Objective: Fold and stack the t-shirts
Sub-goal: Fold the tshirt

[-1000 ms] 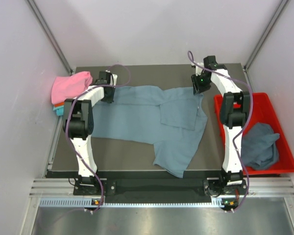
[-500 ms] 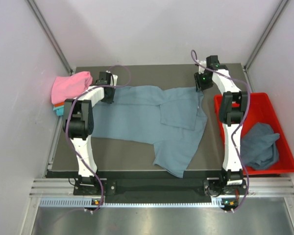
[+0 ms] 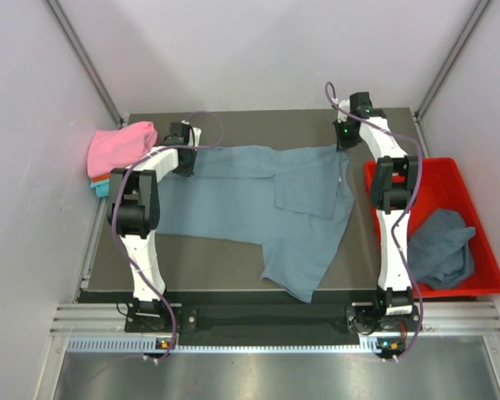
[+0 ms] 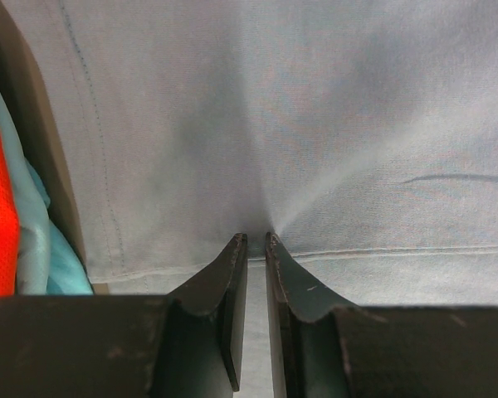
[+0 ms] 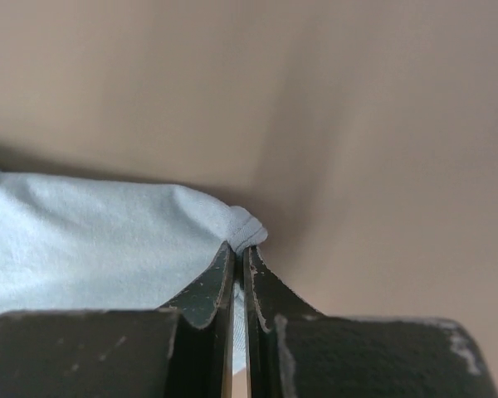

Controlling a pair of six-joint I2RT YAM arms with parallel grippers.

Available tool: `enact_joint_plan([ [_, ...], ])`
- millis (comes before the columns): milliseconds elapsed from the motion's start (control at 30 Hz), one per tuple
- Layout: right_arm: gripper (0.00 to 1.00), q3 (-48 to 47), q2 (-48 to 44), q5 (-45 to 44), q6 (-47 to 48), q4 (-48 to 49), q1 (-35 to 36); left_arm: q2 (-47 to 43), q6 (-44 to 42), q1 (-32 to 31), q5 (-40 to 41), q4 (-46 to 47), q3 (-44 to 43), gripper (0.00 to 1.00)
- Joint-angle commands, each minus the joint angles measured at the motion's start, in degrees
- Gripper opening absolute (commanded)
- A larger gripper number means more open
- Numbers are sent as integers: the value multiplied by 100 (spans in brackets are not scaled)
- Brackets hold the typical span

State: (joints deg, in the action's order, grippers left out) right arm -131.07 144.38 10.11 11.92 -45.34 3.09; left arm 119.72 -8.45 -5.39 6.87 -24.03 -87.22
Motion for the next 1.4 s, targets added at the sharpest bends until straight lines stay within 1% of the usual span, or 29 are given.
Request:
enact_joint_plan([
  [0,0,-577,178,-746,-76,517,-159,-318,-43,-6,121,-163,152,20],
  [100,0,-902,336,-1132,-102,728,-212,-353,-34,-6,139,-146,170,20],
  [133,0,-1077,380,-1160,-102,781,-221,-362,-34,-6,147,-154,170,20],
  [267,0,-1272,512,-1257,-111,948,-239,-379,27,-6,200,-128,144,20],
  [367,0,-1334,574,-1318,-111,1027,-239,-283,45,-6,244,-67,-5,20],
  [467,0,-1351,627,-1362,-67,1098,-230,15,80,-6,420,-66,-382,22],
  [500,0,-1360,636,-1371,-59,1106,-248,77,89,3,437,-101,-723,23],
  [600,0,-1352,592,-1363,-59,1089,-239,-27,142,-6,332,11,-1269,28],
  [633,0,-1334,574,-1336,-67,1072,-230,-184,159,3,280,82,-1376,35],
  [667,0,-1299,548,-1345,-59,1071,-230,-229,194,11,306,152,-1464,41],
  [767,0,-1229,504,-1345,-41,1045,-230,-108,212,38,270,171,-1999,49],
  [867,0,-1237,495,-1327,-50,1054,-213,419,185,108,315,-197,-2631,51],
  [900,0,-1246,478,-1327,-50,1071,-204,612,220,134,315,-390,-3156,51],
  [933,0,-1246,469,-1310,-50,1080,-195,1031,290,195,332,-879,-3448,51],
  [1000,0,-1246,434,-1284,-50,1080,-151,1394,501,275,192,-1260,-4167,50],
  [1033,0,-1246,425,-1283,-50,1089,-151,1570,554,319,122,-1323,-4267,50],
  [1200,0,-1220,328,-1239,-85,1028,-125,1756,563,337,78,-1270,-4242,50],
  [1367,0,-1176,258,-1213,-94,1001,-125,1791,677,372,-11,-1315,-3996,49],
])
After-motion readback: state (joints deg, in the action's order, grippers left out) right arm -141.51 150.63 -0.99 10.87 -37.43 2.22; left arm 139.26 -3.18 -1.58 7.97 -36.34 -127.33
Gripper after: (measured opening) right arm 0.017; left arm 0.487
